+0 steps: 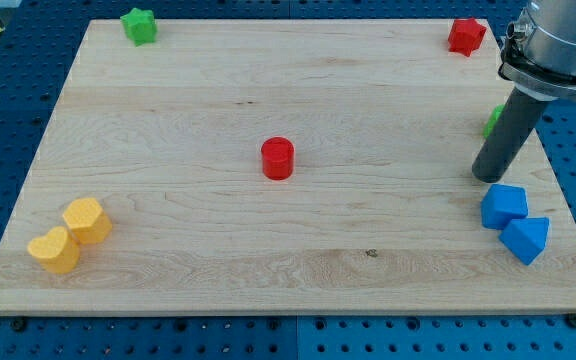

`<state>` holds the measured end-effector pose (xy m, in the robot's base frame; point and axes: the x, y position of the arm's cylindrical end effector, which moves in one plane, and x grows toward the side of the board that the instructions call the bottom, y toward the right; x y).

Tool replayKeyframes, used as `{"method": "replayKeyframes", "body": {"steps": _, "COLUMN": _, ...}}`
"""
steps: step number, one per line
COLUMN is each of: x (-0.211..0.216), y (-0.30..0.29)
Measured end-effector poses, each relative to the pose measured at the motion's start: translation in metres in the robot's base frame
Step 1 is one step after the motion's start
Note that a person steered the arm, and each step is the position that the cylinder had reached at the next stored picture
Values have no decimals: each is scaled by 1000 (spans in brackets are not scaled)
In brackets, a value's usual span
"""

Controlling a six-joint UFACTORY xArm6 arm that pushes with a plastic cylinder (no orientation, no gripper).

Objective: Move blue cube left a bit

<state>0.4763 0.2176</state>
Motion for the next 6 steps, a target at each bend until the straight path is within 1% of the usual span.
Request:
{"method": "replayKeyframes", "body": {"steps": 1, "x": -1, "y": 3}}
{"method": "replayKeyframes", "body": {"steps": 2, "x": 3, "y": 41}}
{"method": "replayKeyframes", "body": {"steps": 3, "x": 39, "y": 59}}
{"method": "replayKeyframes", "body": {"steps": 4, "x": 68, "y": 57}}
{"method": "replayKeyframes", "body": {"steps": 5, "x": 68, "y": 56}}
{"method": "replayKeyframes", "body": {"steps": 6, "x": 58, "y": 60}}
